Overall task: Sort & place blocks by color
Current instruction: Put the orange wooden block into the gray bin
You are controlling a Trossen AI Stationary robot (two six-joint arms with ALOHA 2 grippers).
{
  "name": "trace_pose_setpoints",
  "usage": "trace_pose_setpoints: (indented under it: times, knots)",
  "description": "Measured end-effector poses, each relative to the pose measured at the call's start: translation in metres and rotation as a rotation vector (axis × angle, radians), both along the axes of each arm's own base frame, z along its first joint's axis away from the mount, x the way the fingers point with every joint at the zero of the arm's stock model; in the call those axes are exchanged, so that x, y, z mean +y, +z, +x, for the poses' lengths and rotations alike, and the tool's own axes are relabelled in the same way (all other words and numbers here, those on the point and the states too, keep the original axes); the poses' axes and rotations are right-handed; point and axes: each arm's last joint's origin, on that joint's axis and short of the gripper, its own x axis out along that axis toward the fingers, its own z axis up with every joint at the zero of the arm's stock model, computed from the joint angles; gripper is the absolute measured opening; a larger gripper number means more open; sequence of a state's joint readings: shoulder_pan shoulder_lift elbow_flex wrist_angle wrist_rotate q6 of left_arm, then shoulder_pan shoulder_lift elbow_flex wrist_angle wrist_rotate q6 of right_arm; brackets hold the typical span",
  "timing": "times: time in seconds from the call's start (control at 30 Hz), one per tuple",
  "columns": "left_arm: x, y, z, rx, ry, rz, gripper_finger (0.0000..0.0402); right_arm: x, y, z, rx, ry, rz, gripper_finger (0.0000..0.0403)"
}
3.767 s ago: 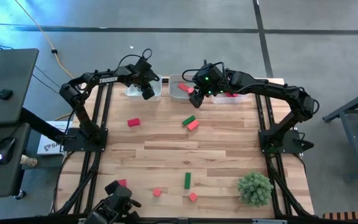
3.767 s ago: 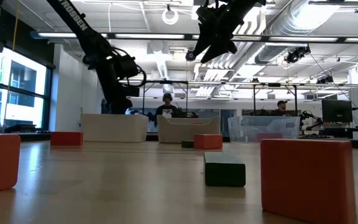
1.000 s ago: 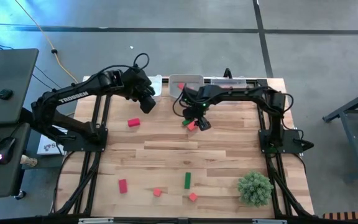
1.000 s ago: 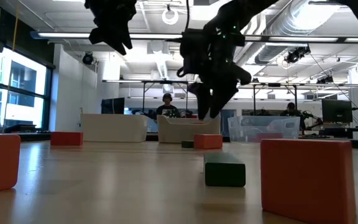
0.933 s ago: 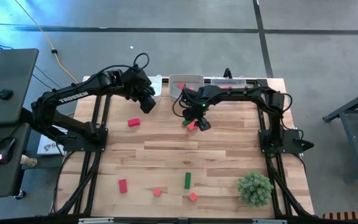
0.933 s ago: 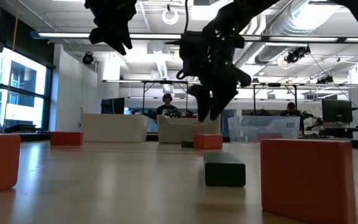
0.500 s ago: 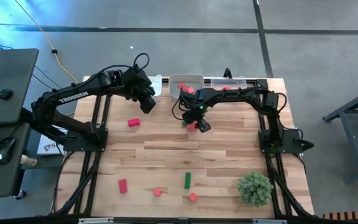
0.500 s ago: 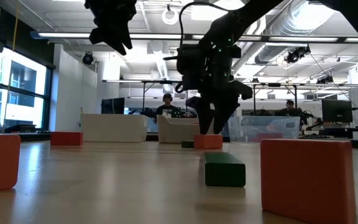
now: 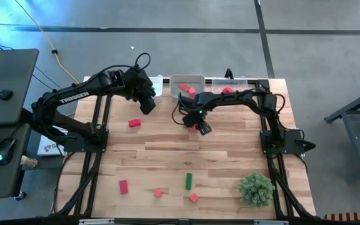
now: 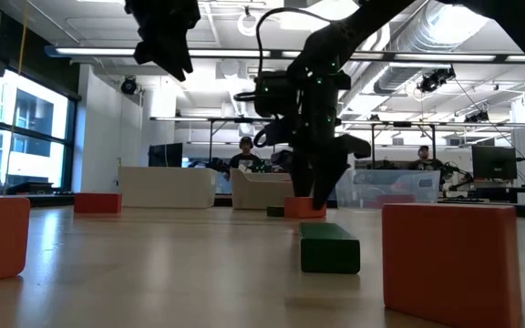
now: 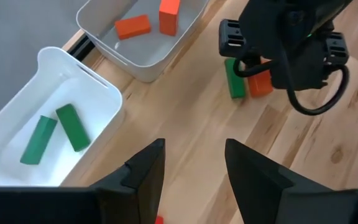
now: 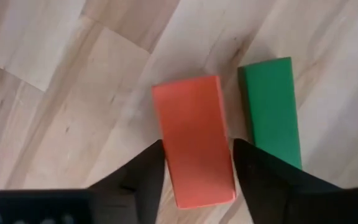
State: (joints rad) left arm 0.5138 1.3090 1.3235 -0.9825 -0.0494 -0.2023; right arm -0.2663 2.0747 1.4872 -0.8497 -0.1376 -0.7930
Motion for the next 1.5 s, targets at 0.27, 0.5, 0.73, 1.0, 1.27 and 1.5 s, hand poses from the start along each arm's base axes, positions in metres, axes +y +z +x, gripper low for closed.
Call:
trace_pose_setpoints:
  times: [0.27, 0.5, 0.73, 1.0, 1.27, 1.5]
  knots:
    - [0.008, 0.0, -0.005, 0.032, -0.042, 0.044, 0.0156, 0.005, 0.0, 0.001, 0.008, -0.072, 0.012, 0.0105]
    - [0.02, 0.0, -0.013, 0.067, -0.064, 0.087, 0.0157, 0.005, 0.007, 0.001, 0.008, -0.204, 0.033, 0.0105]
    - [0.036, 0.0, -0.025, 0.112, -0.085, 0.14, 0.0156, -0.003, 0.042, 0.017, -0.111, -0.316, 0.03, 0.0105]
    - [0.057, 0.003, -0.038, 0.111, -0.049, 0.206, 0.0157, -0.034, 0.088, 0.033, -0.307, -0.496, -0.049, 0.0105]
    - [0.072, 0.009, -0.043, 0.069, -0.019, 0.297, 0.0157, -0.076, 0.112, 0.025, -0.398, -0.7, -0.133, 0.0105]
    - [0.076, 0.01, -0.048, 0.085, -0.017, 0.31, 0.0157, -0.113, 0.115, 0.011, -0.43, -0.856, -0.2, 0.0105]
